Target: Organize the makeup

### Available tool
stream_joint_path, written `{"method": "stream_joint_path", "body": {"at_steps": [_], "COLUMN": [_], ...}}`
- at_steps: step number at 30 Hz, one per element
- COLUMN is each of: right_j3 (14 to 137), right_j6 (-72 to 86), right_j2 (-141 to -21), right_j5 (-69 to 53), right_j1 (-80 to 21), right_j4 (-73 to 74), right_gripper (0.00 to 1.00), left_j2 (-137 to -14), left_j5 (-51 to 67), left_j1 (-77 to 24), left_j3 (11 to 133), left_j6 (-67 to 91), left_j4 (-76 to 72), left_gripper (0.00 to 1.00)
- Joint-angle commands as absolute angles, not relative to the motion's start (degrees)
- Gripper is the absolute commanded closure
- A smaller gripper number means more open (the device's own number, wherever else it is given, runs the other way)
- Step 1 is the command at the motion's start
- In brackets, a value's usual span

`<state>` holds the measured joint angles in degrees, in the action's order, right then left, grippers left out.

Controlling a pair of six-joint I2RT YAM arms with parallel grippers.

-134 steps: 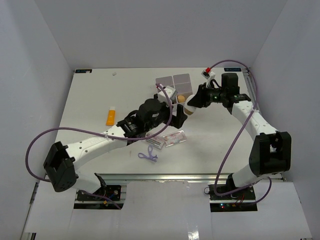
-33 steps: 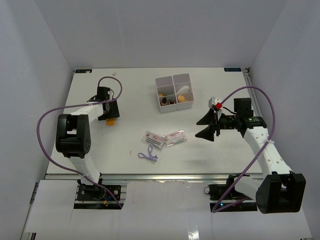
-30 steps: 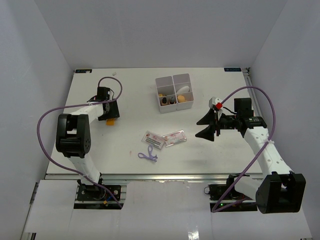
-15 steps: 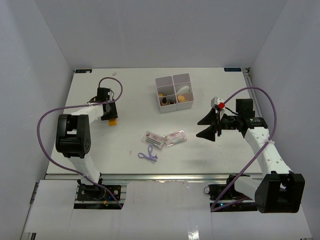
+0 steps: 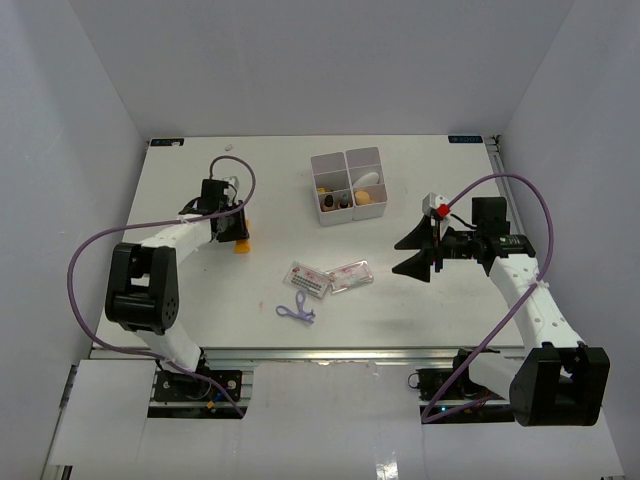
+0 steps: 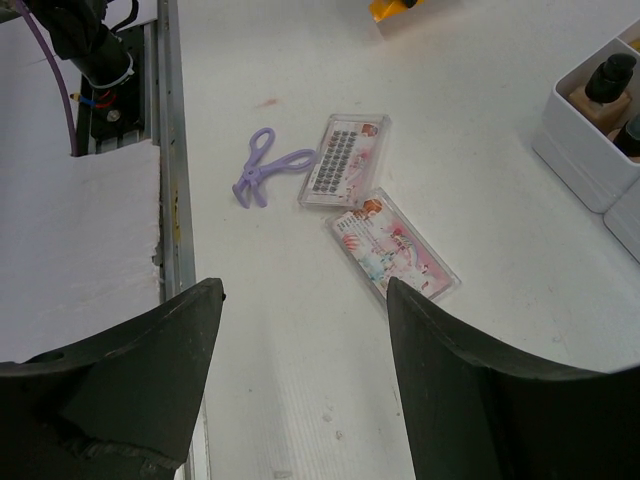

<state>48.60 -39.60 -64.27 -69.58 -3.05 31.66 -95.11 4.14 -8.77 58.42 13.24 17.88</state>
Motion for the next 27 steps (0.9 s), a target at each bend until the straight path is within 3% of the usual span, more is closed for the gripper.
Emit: {"method": "stream_joint_path", "body": {"at_steps": [1,9,16,27], "right_j3": [46.3,48.7,62.0,62.2], "right_j6": [-30.9,-9.2,10.0,13.7], "right_j2": [-64.7,-70.5,-81.0,-83.8], "right_j5": [-70.2,-65.6,-60.6,-50.3], "right_j1": [-2.8,-3.8,-5.3,-10.9], "right_j4": [22.7,12.1,12.2,11.4], "right_gripper": [0.28,0.27,0.2,0.19], "left_j2": [-85.7,-78.1,-80.5,-89.3], "left_j5": [14.0,14.0,6.0,1.6], "left_j1": [-16.6,-32.2,-46.0,-53.8], "left_j3": [56.9,51.9,52.4,57.8], "left_j6": [16.8,23.0,24.1,22.3], "left_j4": [11.1,0.4,-7.9,-10.6], "left_gripper": [0.58,0.58,0.58,0.58]}}
